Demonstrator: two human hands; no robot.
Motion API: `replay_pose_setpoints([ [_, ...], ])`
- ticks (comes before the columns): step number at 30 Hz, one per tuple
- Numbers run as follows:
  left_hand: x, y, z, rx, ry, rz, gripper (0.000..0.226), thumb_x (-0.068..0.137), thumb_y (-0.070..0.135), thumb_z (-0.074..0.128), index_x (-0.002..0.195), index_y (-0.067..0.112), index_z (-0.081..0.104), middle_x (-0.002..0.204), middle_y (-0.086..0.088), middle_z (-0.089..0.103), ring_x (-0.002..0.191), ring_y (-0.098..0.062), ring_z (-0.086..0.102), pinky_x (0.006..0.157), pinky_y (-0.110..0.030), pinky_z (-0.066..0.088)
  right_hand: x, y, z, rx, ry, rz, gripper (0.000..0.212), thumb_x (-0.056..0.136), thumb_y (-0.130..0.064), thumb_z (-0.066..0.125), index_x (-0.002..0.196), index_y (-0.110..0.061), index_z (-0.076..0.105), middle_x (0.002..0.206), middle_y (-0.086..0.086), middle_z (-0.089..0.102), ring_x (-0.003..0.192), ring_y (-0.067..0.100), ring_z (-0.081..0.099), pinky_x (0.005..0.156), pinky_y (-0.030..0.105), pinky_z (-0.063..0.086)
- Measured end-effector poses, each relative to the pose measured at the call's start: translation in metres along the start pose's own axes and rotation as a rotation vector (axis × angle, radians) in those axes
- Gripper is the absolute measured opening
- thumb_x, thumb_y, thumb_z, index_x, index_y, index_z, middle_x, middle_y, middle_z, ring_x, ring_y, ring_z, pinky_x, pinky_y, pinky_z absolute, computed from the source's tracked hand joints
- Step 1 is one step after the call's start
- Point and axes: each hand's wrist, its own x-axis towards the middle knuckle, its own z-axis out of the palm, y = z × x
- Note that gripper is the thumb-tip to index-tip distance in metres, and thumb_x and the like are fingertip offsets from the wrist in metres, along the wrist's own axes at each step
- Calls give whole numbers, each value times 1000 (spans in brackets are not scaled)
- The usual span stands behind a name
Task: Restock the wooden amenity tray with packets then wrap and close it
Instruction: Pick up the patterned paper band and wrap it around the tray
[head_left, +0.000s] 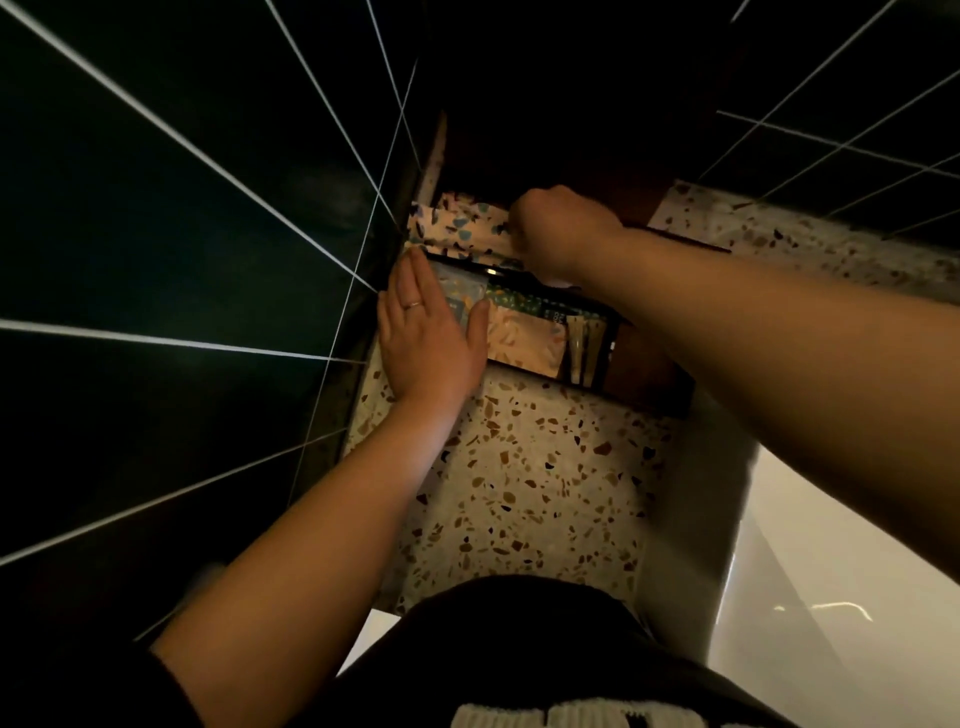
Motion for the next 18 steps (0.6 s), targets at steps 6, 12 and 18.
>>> replay_pose_setpoints([
  [6, 0, 1, 0, 5, 12, -3, 87, 97, 59, 38, 159, 3, 11, 164, -17, 21, 151, -30, 22, 124, -43, 15, 7, 1, 15, -123, 95, 6, 27, 93, -13, 63, 119, -7, 63, 118, 20, 65, 110, 39, 59, 77, 42, 45],
  [12, 0, 3, 0, 9, 12, -2, 87, 98, 58, 39, 159, 2, 12, 163, -18, 22, 150, -30, 23, 124, -44, 15, 3, 2, 23, -37, 108, 49, 33, 92, -1, 59, 124, -5, 56, 120, 22, 61, 106, 47, 62, 70, 45, 48],
  [18, 1, 3, 1, 14, 18, -6, 88, 97, 59, 40, 159, 2, 13, 163, -18, 23, 150, -30, 23, 124, -43, 14, -10, 5, 26, 13, 201, -40, 40, 93, -17, 59, 132, -10, 51, 129, 17, 52, 114, 40, 54, 78, 46, 51],
])
